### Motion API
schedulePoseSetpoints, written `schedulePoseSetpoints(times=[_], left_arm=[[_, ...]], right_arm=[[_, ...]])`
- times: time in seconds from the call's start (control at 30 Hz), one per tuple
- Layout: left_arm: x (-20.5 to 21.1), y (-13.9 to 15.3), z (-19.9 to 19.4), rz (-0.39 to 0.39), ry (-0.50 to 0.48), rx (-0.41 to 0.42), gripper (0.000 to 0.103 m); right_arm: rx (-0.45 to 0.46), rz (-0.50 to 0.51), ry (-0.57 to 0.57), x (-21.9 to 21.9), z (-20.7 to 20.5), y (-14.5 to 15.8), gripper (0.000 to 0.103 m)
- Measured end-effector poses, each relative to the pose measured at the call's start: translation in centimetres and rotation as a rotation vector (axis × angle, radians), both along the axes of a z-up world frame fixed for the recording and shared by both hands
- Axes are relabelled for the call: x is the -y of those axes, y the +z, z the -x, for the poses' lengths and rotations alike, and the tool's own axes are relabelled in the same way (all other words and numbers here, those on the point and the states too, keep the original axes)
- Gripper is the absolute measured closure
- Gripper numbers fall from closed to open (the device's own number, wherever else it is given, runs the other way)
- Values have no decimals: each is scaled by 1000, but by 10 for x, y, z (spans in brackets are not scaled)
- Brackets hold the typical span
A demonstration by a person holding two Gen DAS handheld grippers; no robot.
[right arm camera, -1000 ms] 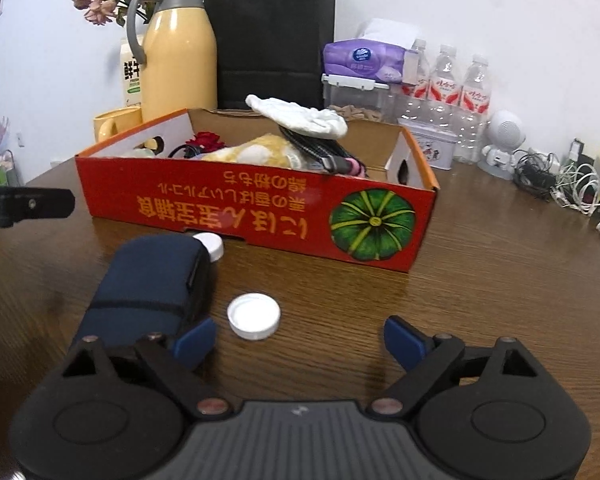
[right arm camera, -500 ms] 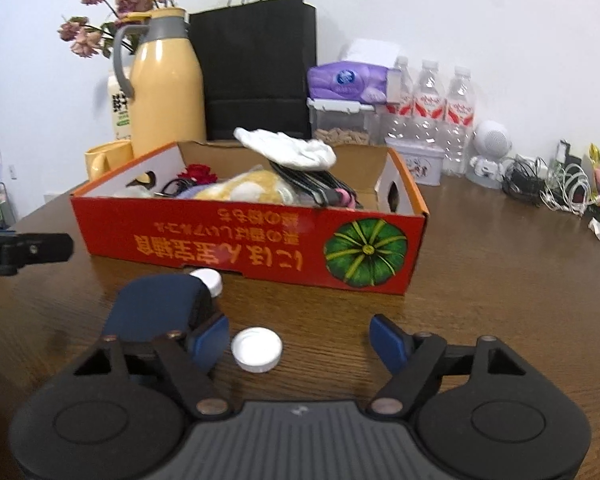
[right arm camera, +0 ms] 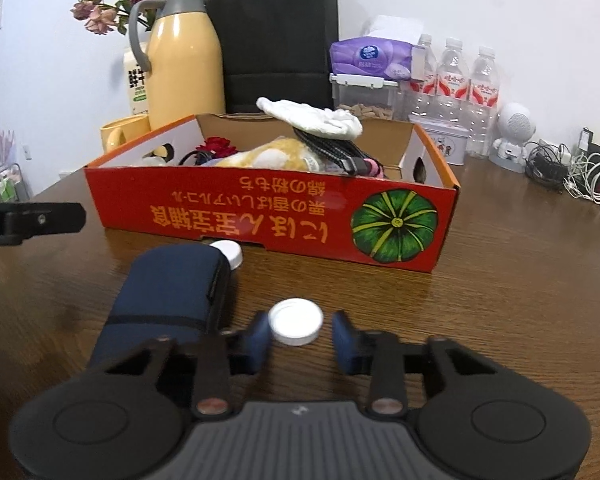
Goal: Organize objects
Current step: 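Move the right gripper to a white round cap and close on it, then grasp the small orange clip with the left while the right holds the cap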
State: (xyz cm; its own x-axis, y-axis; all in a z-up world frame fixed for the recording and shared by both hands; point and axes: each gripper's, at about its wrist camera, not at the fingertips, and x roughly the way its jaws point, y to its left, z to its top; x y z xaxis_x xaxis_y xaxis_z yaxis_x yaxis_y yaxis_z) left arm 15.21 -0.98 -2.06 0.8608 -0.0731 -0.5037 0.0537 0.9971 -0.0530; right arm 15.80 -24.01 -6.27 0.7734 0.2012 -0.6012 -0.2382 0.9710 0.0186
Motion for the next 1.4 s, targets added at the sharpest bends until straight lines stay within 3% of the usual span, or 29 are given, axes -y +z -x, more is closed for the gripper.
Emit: schedulePoseSetpoints(times=[0.57,0.93,1.03,1.27,1.4], left_arm=[[1,-4,-3,-15,-5,-19,0],[4,-19,-31,-95,-65,-131,0],[9,-24,-35,-85,-130,-163,5],[26,-32,-45,-148,-185,-177,25],[28,-33,-52,-149,-203,-183,25]], right_arm=[[62,4,-3,-1,10,6,76],[110,-11,-29,6,16,11,76],[120,-21,-34,8,17,13,76],[129,-34,-39,11,19,16,76],[129,-39,-41,11,19,16,76]])
